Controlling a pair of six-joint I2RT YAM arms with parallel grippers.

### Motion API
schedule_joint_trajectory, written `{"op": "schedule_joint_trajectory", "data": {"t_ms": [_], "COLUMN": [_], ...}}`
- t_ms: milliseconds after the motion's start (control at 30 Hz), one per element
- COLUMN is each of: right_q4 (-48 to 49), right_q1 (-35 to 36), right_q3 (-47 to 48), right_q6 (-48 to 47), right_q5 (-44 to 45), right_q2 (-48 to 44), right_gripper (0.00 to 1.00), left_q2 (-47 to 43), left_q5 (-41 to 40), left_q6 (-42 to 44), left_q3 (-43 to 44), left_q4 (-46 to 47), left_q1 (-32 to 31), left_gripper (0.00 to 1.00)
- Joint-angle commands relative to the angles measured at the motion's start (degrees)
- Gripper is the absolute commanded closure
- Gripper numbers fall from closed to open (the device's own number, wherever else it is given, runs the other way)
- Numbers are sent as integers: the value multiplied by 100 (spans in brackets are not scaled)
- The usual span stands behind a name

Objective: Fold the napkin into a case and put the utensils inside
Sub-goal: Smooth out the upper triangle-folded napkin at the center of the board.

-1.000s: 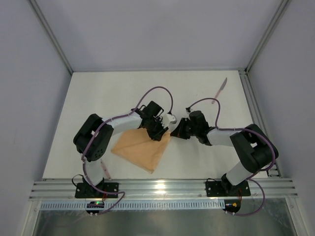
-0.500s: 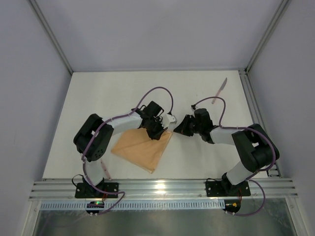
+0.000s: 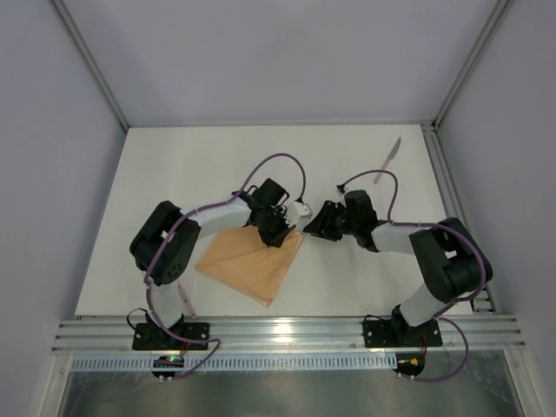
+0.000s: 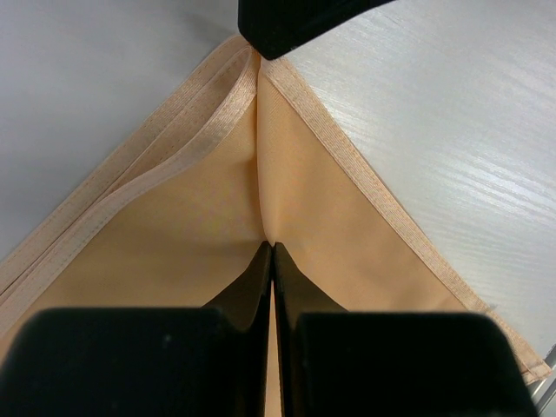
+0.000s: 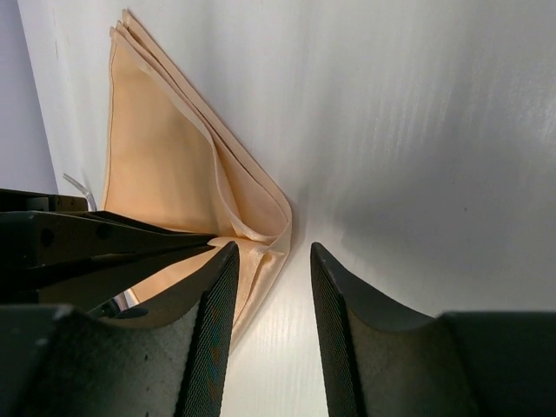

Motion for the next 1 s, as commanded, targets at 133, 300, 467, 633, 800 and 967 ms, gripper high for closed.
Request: {"op": "schedule_joint_trajectory", "data": {"t_ms": [133, 300, 467, 633, 800, 967], "right_q4": [611, 654, 602, 514, 453, 128], "right_q1": [138, 147, 147, 138, 138, 147], "right_q3": [177, 195, 116, 186, 230, 388], "right_q6": [107, 45, 2, -34, -69, -279], "right_q5": [-504, -390, -126, -64, -73, -47], "right_q2": [482, 623, 447, 473, 447, 272], "right_gripper": [58, 78, 93, 96, 87, 70], "left_q2": [38, 82, 117, 109, 38, -374], "left_q5": [-25, -86, -121, -174, -384, -622], "left_q6": [-22, -39, -30, 5, 14, 14], "left_q3": [200, 226, 226, 191, 305, 595], "left_q4": [-165, -165, -182, -200, -244, -507], "left_q1": [-29, -29, -29, -29, -29, -29], "left_gripper": [100, 100, 100, 100, 88, 61]}}
